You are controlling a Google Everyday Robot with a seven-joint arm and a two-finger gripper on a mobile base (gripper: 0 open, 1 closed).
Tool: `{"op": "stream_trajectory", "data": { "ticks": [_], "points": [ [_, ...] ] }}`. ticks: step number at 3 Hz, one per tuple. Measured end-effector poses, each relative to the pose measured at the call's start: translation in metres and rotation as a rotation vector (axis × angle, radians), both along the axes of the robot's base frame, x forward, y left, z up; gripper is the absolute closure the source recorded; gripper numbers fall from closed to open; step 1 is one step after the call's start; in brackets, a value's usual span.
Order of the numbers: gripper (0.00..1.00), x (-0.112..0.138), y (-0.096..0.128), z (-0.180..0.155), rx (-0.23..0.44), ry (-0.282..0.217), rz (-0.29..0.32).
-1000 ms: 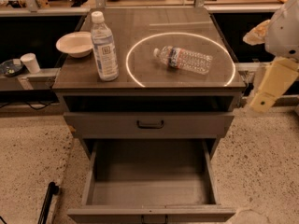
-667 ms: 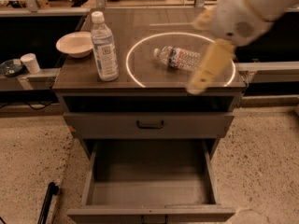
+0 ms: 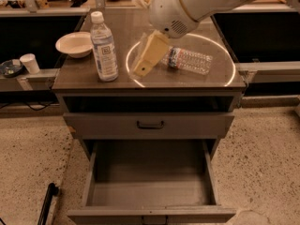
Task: Place blue plastic bottle into middle drawer
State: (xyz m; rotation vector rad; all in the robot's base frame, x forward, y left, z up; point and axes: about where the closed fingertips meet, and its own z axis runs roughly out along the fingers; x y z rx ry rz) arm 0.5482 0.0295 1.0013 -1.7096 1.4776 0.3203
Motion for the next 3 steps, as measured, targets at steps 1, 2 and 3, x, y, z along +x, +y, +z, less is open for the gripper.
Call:
{"op": "stream_trajectory", "data": {
  "ticks": [1, 2, 3],
  "points": [
    [0.0, 0.003, 0.006, 0.005, 0.005, -0.045, 0.013],
    [0.0, 0.003, 0.006, 0.005, 0.006, -0.045, 0.013],
    [0.0, 0.016, 0.021, 0.006, 0.063, -0.055, 0.036]
  ]
}}
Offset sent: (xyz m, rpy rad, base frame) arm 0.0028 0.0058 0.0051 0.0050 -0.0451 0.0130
